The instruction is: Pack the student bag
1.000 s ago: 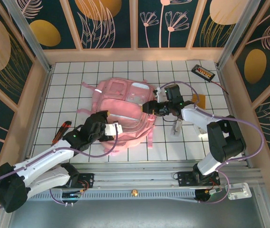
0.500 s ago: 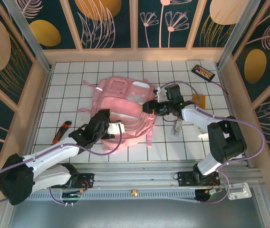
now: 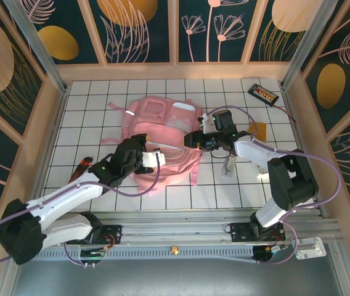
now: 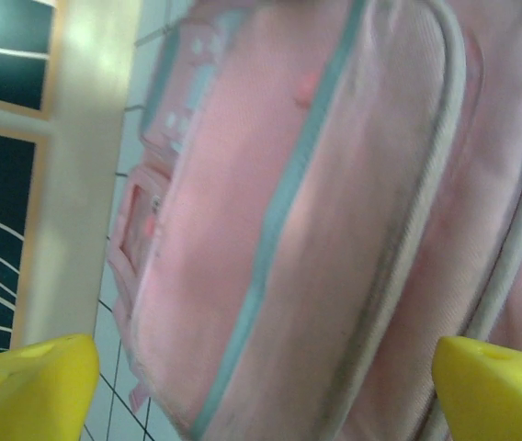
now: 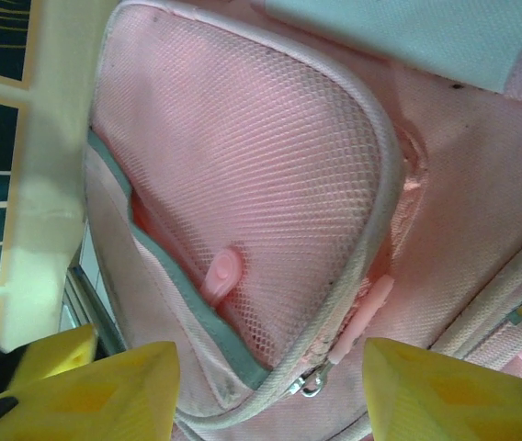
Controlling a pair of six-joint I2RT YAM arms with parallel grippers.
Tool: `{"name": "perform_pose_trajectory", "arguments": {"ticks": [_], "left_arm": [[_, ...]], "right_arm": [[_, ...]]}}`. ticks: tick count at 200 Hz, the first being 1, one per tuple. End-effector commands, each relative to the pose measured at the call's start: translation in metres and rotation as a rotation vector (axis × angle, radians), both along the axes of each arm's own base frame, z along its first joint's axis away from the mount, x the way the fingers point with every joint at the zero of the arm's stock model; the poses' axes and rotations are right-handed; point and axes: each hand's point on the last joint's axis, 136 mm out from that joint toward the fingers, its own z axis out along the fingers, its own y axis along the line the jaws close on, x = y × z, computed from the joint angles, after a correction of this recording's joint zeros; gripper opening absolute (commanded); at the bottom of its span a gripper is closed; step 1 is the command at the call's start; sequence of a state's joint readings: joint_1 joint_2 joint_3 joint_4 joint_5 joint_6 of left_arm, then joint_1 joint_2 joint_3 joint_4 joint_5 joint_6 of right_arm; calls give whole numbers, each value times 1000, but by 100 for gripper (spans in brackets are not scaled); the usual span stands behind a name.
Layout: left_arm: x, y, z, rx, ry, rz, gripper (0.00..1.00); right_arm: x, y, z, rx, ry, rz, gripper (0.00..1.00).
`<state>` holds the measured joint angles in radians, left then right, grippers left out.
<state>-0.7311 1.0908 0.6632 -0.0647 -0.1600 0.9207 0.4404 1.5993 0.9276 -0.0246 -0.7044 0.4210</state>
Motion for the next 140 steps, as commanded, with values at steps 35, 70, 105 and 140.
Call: {"name": "perform_pose_trajectory", "arguments": {"ticks": [35,70,105,140], "left_arm": [[-4,-2,5,-7,27,-24,94],[3,-5,-11,31,23,-24,94],[10,-7,-18,50,14,-20,94],[10,-8,-28,79,29,-31,94]], "right_arm": [[11,0,-12,-24,-30,-14,55],[16,1,-15,-28,-17,-7,55],[14,1,-13,-25,-15,-7,55],[14,1,-12,-23,-18,-6,55]]}}
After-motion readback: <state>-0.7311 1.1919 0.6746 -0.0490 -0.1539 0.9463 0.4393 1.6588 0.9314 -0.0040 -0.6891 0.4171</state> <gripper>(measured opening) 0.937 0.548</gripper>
